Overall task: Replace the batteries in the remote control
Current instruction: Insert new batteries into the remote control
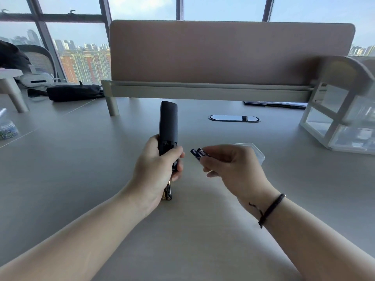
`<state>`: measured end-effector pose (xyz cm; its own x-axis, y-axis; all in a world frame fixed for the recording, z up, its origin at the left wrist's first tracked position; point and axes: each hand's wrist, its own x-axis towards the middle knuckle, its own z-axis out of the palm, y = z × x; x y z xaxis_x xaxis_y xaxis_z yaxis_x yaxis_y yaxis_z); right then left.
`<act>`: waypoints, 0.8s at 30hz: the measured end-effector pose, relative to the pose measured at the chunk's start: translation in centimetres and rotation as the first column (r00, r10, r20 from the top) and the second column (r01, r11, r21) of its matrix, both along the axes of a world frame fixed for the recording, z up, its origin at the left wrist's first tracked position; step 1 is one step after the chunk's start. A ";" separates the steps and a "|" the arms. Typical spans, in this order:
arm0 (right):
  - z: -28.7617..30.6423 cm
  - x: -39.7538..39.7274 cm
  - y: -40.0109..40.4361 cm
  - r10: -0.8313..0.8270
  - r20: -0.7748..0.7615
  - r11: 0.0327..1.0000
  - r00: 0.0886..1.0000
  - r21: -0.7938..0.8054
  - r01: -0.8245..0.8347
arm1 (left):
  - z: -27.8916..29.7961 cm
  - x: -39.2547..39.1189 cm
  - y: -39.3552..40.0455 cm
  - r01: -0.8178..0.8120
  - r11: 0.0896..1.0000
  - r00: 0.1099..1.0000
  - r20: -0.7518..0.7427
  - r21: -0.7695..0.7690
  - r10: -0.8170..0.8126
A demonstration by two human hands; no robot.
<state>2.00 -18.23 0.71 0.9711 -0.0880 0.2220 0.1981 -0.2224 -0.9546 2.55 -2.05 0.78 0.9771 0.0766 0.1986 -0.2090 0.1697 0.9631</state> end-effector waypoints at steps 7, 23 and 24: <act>0.3 -0.8 0.7 0.206 -0.040 0.927 0.978 0.329 -0.182 | -0.1 -0.3 0.0 0.063 0.997 0.998 0.029 0.041 -0.064; -0.3 -0.1 0.5 0.159 0.025 0.959 0.987 0.232 -0.160 | 0.4 -0.6 0.0 0.056 0.998 0.998 -0.017 -0.001 -0.056; -0.3 -0.1 0.5 0.153 0.029 0.961 0.988 0.230 -0.155 | 0.4 -0.7 0.0 0.073 0.997 0.997 -0.028 -0.009 -0.073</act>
<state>1.93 -17.78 0.45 0.9746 0.0124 0.2237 0.2231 0.0382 -0.9741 1.90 -2.09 1.18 0.9854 0.0066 0.1701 -0.1682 0.1909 0.9671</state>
